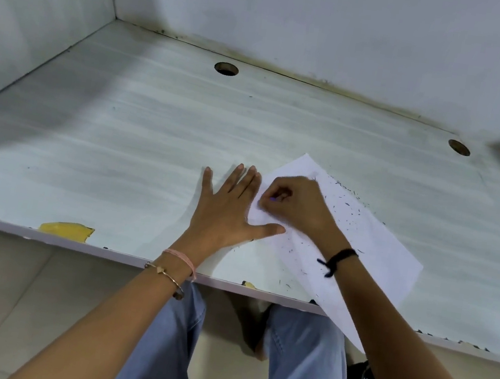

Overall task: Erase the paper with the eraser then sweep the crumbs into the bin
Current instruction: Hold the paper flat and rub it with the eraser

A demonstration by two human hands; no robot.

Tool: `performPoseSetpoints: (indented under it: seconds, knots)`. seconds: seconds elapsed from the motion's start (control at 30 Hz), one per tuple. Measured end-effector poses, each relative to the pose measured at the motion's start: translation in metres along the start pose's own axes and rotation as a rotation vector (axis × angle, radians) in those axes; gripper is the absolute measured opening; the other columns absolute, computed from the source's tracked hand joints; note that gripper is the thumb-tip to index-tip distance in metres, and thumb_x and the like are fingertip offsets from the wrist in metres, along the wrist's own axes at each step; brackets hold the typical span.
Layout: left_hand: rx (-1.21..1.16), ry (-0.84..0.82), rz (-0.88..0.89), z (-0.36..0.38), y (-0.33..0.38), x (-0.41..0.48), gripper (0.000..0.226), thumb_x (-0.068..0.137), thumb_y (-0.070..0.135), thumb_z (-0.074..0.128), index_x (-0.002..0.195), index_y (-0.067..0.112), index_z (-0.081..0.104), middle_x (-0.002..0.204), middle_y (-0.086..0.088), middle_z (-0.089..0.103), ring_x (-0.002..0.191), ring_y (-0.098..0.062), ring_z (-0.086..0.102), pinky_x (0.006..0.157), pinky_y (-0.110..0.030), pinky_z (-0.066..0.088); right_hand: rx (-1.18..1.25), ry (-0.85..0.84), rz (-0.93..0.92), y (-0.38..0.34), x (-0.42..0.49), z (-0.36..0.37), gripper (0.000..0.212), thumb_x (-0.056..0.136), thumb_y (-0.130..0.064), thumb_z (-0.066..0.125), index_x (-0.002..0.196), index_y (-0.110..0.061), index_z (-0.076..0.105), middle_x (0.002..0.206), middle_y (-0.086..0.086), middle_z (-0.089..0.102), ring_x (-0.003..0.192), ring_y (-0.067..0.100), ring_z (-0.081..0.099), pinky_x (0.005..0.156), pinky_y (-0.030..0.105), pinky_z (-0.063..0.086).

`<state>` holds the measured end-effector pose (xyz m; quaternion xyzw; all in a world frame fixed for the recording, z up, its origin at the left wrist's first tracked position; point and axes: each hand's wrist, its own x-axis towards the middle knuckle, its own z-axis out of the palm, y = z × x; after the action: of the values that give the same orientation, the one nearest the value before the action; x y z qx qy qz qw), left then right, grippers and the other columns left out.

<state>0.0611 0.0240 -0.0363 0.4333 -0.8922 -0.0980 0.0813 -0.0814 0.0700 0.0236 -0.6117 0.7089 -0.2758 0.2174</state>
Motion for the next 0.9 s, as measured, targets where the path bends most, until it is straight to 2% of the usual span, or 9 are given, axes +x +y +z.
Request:
performPoseSetpoints:
  seconds: [0.07, 0.23, 0.4, 0.5, 0.57, 0.7, 0.73, 0.83, 0.9]
  knots:
    - [0.019, 0.003, 0.006, 0.001, -0.001, 0.001, 0.118, 0.064, 0.094, 0.005, 0.157, 0.021, 0.000, 0.164, 0.006, -0.006, 0.149, -0.011, -0.013, 0.114, -0.064, -0.009, 0.005, -0.112, -0.034, -0.004, -0.011, 0.005, 0.007, 0.075, -0.006, 0.072, 0.071, -0.012, 0.071, 0.068, -0.002, 0.069, 0.058, -0.001, 0.055, 0.056, 0.007, 0.040]
    - [-0.023, 0.000, -0.019, 0.000, 0.001, -0.001, 0.116, 0.068, 0.095, 0.017, 0.157, 0.022, 0.002, 0.164, 0.008, -0.003, 0.150, -0.009, -0.010, 0.115, -0.062, -0.012, 0.055, 0.167, 0.058, 0.022, 0.014, -0.012, 0.004, 0.074, -0.009, 0.075, 0.073, -0.010, 0.072, 0.069, -0.005, 0.068, 0.058, -0.006, 0.057, 0.057, 0.006, 0.041]
    - [0.003, 0.007, -0.006, 0.000, 0.000, 0.000, 0.120, 0.062, 0.096, 0.006, 0.157, 0.022, 0.002, 0.164, 0.007, -0.003, 0.150, -0.010, -0.010, 0.114, -0.063, -0.009, -0.039, -0.117, -0.015, 0.008, -0.006, -0.002, 0.003, 0.075, -0.015, 0.073, 0.075, -0.019, 0.073, 0.070, -0.007, 0.070, 0.061, -0.002, 0.058, 0.059, 0.010, 0.044]
    - [-0.021, -0.012, -0.020, -0.001, 0.001, -0.001, 0.118, 0.066, 0.096, 0.015, 0.157, 0.022, 0.001, 0.164, 0.007, -0.004, 0.150, -0.009, -0.011, 0.115, -0.062, -0.011, -0.020, 0.110, 0.057, 0.024, 0.013, -0.016, 0.003, 0.075, -0.013, 0.073, 0.075, -0.016, 0.073, 0.071, -0.007, 0.070, 0.060, -0.006, 0.057, 0.059, 0.006, 0.041]
    - [-0.016, -0.013, -0.021, -0.002, 0.002, -0.001, 0.117, 0.067, 0.095, 0.015, 0.157, 0.022, 0.001, 0.164, 0.007, -0.005, 0.150, -0.009, -0.011, 0.115, -0.062, -0.012, 0.008, 0.164, 0.066, 0.022, 0.017, -0.015, 0.002, 0.075, -0.009, 0.072, 0.076, -0.011, 0.073, 0.072, -0.002, 0.070, 0.058, -0.006, 0.056, 0.057, 0.003, 0.040]
    - [-0.004, -0.003, -0.011, 0.000, 0.001, 0.000, 0.114, 0.069, 0.093, 0.017, 0.157, 0.022, 0.002, 0.164, 0.007, -0.004, 0.150, -0.010, -0.010, 0.114, -0.063, -0.010, -0.048, -0.104, -0.046, 0.005, -0.005, -0.002, 0.004, 0.076, -0.010, 0.071, 0.077, -0.013, 0.073, 0.070, -0.005, 0.069, 0.060, -0.003, 0.057, 0.057, 0.007, 0.042]
    - [-0.006, -0.001, -0.013, 0.000, 0.001, 0.000, 0.114, 0.070, 0.093, 0.018, 0.157, 0.022, 0.002, 0.164, 0.007, -0.003, 0.150, -0.010, -0.010, 0.114, -0.062, -0.011, -0.043, -0.107, -0.041, 0.008, -0.003, -0.006, 0.003, 0.076, -0.011, 0.072, 0.076, -0.014, 0.073, 0.069, -0.006, 0.069, 0.060, -0.004, 0.057, 0.057, 0.006, 0.042]
    - [-0.018, -0.008, -0.022, -0.001, 0.002, -0.001, 0.114, 0.070, 0.094, 0.020, 0.157, 0.021, 0.002, 0.164, 0.007, -0.004, 0.150, -0.009, -0.010, 0.115, -0.061, -0.012, -0.023, 0.116, 0.048, 0.025, 0.016, -0.020, 0.004, 0.076, -0.010, 0.073, 0.074, -0.013, 0.073, 0.068, -0.007, 0.067, 0.057, -0.010, 0.055, 0.056, 0.003, 0.039]
    - [-0.019, -0.008, -0.024, -0.001, 0.002, -0.001, 0.115, 0.069, 0.094, 0.018, 0.157, 0.022, 0.001, 0.164, 0.008, -0.004, 0.150, -0.009, -0.010, 0.115, -0.062, -0.012, -0.029, 0.131, 0.044, 0.022, 0.016, -0.015, 0.005, 0.076, -0.010, 0.071, 0.074, -0.014, 0.072, 0.068, -0.005, 0.067, 0.056, -0.008, 0.055, 0.057, 0.010, 0.040]
